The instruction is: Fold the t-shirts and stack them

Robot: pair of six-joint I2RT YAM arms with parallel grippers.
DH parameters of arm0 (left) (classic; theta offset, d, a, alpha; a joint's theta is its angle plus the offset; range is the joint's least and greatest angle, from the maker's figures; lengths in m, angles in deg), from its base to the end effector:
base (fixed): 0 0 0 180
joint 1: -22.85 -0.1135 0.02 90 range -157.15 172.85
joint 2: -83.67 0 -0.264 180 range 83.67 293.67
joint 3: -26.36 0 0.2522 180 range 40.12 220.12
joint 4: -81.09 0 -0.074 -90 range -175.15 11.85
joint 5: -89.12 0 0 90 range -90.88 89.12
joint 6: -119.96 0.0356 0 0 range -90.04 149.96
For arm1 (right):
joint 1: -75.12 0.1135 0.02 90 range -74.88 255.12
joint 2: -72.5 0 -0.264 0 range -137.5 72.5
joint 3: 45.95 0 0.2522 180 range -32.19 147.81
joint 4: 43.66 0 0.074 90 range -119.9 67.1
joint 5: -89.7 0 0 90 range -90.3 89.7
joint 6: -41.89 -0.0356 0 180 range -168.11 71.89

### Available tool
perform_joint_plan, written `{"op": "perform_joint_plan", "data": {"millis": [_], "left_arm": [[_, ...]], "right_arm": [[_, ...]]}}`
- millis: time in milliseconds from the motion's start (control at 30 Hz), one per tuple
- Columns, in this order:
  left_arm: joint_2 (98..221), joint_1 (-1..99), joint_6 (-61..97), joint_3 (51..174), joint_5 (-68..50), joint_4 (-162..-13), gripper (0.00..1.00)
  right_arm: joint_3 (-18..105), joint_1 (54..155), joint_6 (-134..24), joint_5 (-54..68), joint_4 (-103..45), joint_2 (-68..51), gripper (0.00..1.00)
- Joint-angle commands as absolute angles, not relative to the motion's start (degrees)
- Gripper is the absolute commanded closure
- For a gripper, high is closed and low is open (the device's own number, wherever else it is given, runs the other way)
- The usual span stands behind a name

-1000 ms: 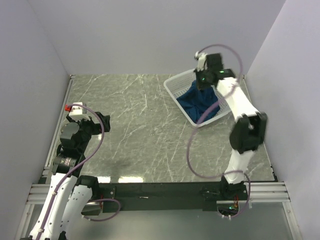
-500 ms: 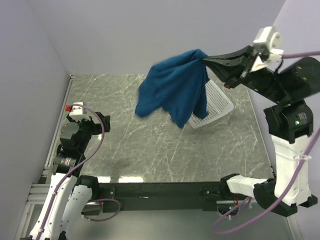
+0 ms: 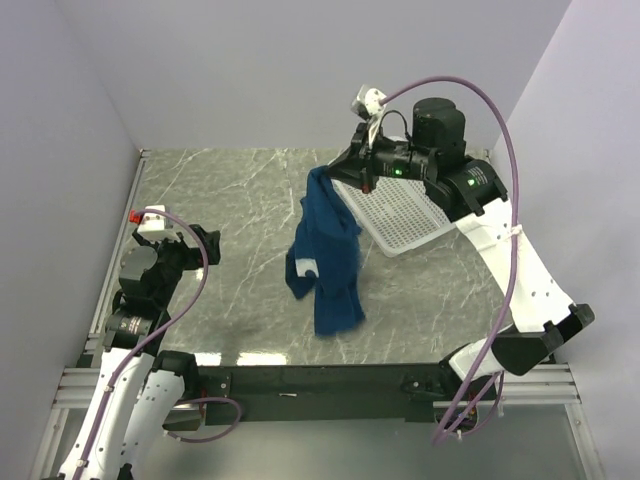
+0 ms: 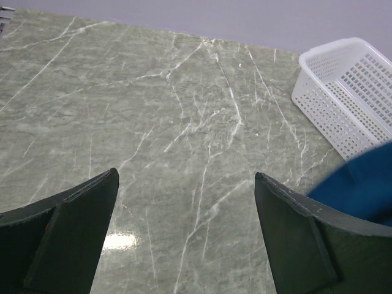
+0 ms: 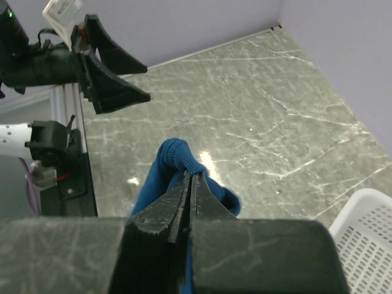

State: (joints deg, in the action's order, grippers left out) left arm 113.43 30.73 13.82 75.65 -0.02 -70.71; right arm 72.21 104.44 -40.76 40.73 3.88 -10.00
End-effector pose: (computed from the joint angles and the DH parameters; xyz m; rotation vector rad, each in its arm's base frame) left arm 0.1356 -0.0182 0.3123 -0.1358 1.7258 -0.2967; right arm 0.2407 0.1620 0.5015 -1.0477 1.4837 0.9072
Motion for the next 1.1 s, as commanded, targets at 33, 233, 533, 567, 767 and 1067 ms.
{"op": "perform_joint_plan", "data": {"millis": [33,233,533,567,767,1067], "left_arm": [[112.8,30.9,14.8,76.5,-1.1,-72.7,0.02],[112.9,30.9,14.8,76.6,-1.1,-72.7,0.02],[111.8,30.9,14.8,76.4,-1.1,-72.8,0.02],[111.7,30.9,14.8,76.4,-1.1,-72.8,0.02],[111.9,30.9,14.8,76.5,-1.8,-72.8,0.02],[111.2,30.9,14.8,76.5,-1.8,-72.8,0.02]], "right_arm": [[73.5,106.9,-37.0,37.7,0.9,-7.0,1.0],[70.5,107.3,-31.9,36.4,3.2,-7.0,0.94],[52.5,101.0,-28.3,8.0,-2.7,-4.8,0.0],[51.3,100.3,-28.0,8.1,-2.0,-6.6,0.0],[50.2,100.9,-26.0,2.1,5.7,-22.1,0.15],[55.7,101.0,-29.4,-2.8,7.5,-37.3,0.34]]}}
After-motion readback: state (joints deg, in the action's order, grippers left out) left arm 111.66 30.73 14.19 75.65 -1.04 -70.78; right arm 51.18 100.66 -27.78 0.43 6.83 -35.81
